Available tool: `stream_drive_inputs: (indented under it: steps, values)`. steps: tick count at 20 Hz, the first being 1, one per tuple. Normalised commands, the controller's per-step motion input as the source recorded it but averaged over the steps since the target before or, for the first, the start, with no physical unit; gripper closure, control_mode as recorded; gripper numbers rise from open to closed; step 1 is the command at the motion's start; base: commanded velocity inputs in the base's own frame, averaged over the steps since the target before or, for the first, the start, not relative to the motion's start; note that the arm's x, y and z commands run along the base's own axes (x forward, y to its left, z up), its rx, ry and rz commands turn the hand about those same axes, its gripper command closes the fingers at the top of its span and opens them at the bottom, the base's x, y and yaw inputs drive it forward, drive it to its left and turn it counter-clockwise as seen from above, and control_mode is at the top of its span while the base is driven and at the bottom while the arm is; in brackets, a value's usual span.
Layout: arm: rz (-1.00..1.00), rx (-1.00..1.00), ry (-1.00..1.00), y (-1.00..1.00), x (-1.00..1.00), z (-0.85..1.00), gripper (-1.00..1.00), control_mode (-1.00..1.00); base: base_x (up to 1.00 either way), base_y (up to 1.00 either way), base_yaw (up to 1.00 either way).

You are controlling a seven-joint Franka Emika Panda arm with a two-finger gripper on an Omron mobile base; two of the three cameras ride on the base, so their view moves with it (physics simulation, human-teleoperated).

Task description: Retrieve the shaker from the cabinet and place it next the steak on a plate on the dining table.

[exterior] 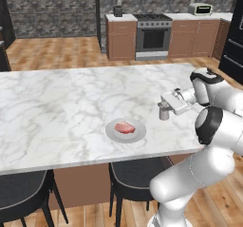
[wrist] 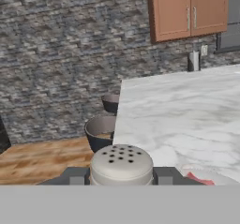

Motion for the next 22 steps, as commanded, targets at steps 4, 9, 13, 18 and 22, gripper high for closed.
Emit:
stream_drive_inputs:
  steps: [4,9,13,18,22]
  values:
    - [0.0,0.1,-0.06,-0.13,0.0,-0.4,1.0,-1.0,0.0,0.0,0.0]
    - [0.0,0.05,-0.2,0.0,-0.02,-0.27,1.0,-1.0,0.0,0.0,0.0]
    - [0.0,0.0,-0.07,0.0,0.0,-0.18,1.0,-1.0,0.0,0.0,0.0]
    - [0.0,0.0,0.02,0.0,0.0,-0.13,1.0,-1.0,0.0,0.0,0.0]
    - [0.0,0.0,0.03,0.0,0.02,-0.17,1.0,-1.0,0.0,0.0,0.0]
